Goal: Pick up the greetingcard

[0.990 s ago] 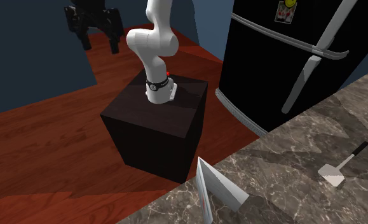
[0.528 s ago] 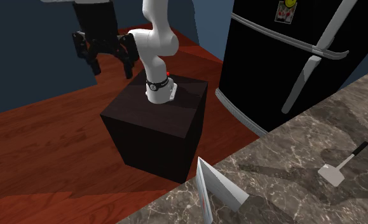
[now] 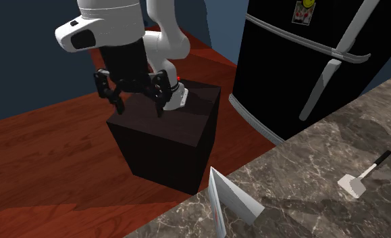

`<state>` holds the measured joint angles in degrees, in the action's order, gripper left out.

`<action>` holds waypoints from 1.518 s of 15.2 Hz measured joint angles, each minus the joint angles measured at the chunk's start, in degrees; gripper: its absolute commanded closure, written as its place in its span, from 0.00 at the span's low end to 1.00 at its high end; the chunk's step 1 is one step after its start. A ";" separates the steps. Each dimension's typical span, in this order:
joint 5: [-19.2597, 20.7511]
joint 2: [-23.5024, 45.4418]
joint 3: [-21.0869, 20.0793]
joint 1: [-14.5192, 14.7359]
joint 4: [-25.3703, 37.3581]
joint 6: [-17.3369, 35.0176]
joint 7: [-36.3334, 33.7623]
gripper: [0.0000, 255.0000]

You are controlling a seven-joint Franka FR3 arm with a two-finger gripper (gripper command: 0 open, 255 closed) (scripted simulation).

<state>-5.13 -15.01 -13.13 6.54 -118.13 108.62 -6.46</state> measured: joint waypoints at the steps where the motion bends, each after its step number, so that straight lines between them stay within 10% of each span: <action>1: 0.10 1.36 -0.48 0.31 0.53 0.48 -0.02 0.00; 23: 10.31 39.49 -8.29 11.23 30.99 1.53 -6.24 0.00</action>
<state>5.18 24.48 -21.42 17.77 -87.14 110.15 -12.71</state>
